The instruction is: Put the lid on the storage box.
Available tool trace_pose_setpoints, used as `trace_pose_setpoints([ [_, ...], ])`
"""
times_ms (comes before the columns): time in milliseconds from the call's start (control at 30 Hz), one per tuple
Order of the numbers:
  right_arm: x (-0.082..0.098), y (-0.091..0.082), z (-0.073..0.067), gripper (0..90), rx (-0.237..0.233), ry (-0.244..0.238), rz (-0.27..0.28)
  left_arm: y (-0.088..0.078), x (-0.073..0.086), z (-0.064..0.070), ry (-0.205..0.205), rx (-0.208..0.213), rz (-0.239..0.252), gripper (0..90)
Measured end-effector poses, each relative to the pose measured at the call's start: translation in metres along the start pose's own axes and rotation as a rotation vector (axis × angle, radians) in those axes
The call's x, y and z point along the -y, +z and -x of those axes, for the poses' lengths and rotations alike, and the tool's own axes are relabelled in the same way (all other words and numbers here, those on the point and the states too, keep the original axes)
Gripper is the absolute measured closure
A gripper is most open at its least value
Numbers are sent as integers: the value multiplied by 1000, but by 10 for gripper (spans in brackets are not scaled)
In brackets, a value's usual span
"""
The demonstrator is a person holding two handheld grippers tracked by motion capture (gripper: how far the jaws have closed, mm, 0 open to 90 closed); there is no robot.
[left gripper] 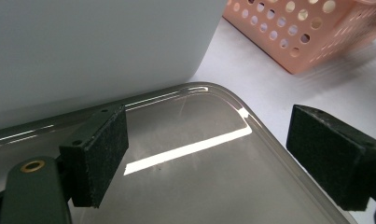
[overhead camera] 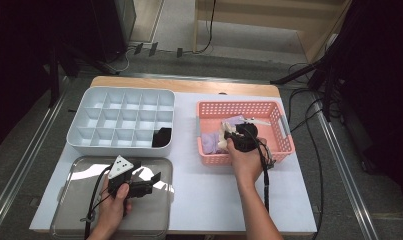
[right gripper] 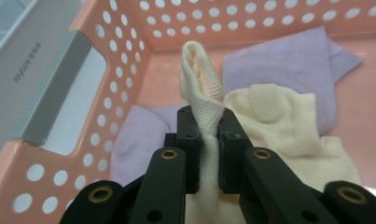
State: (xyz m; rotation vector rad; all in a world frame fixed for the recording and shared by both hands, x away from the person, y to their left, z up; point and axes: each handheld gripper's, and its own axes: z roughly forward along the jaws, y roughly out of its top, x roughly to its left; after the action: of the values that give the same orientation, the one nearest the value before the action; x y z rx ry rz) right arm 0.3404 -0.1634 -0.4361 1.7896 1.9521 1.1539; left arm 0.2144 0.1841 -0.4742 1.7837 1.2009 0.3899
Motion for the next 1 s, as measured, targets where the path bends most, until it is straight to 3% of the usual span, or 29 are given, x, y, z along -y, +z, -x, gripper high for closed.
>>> trace_pose_setpoints([
  [100,0,-5,2,829,-1,-26,39,0,0,0,1,-2,0,137],
  [267,6,-13,0,828,-69,-81,140,-1,0,0,9,-5,-3,137],
  [467,11,-21,-4,828,-108,-111,251,-1,0,0,9,-6,-1,137],
  [667,13,-27,-9,827,-111,-158,333,-1,0,0,9,-6,-1,137],
  [800,16,-29,-9,826,-106,-144,382,-1,0,0,9,-6,-1,137],
  [1000,14,-35,-7,826,-110,-116,404,-1,0,0,9,-5,-2,137],
])
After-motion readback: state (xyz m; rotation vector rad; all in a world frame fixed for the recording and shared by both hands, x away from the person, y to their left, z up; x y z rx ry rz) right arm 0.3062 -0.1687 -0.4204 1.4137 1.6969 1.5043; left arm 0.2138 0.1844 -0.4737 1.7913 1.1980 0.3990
